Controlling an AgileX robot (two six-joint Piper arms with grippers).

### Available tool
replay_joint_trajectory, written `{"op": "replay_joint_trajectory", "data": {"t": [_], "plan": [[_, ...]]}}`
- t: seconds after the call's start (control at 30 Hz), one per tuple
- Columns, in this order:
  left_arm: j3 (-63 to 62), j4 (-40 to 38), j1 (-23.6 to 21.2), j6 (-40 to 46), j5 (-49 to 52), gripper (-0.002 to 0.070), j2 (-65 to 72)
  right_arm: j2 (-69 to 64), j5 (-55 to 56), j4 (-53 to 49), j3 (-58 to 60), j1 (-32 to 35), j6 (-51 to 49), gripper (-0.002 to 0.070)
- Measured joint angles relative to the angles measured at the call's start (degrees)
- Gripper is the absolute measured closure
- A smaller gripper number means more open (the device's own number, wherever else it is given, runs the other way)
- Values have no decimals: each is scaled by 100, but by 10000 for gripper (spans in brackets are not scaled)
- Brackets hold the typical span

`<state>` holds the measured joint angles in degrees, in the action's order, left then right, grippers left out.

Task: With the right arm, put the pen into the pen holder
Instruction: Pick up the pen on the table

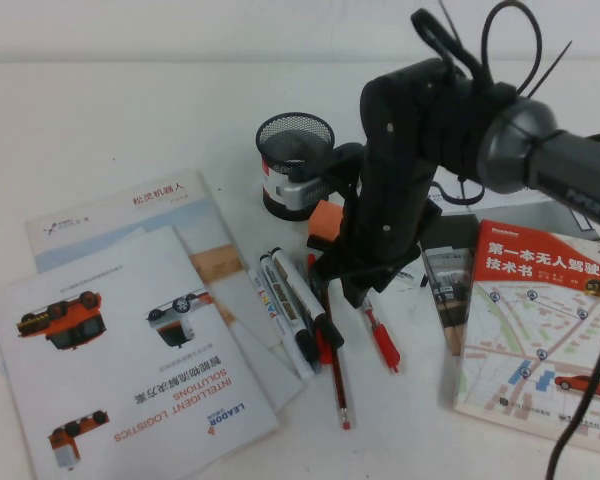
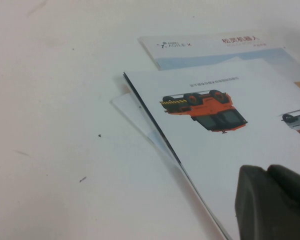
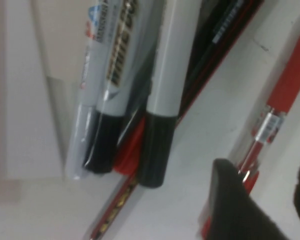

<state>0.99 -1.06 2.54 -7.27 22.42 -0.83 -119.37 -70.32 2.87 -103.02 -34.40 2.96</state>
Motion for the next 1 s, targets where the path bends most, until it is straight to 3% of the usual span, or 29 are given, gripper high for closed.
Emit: {"op": "replay_joint_trajectory", "data": {"t": [0.17, 0.57, 0.7, 0.87, 1.0], "plan": [[0, -24, 0, 0, 0, 678, 0, -263, 0, -184, -31, -10, 0, 388], [0, -27, 0, 0, 0, 677, 0, -686, 22, -231, -36, -10, -20, 414], [0, -27, 0, 0, 0, 678, 0, -686, 22, -287, -46, -10, -20, 458], [0, -27, 0, 0, 0, 677, 0, -699, 22, -287, -64, -10, -20, 600], [0, -27, 0, 0, 0, 678, 0, -657, 30, -52, -88, -10, -20, 600]]}}
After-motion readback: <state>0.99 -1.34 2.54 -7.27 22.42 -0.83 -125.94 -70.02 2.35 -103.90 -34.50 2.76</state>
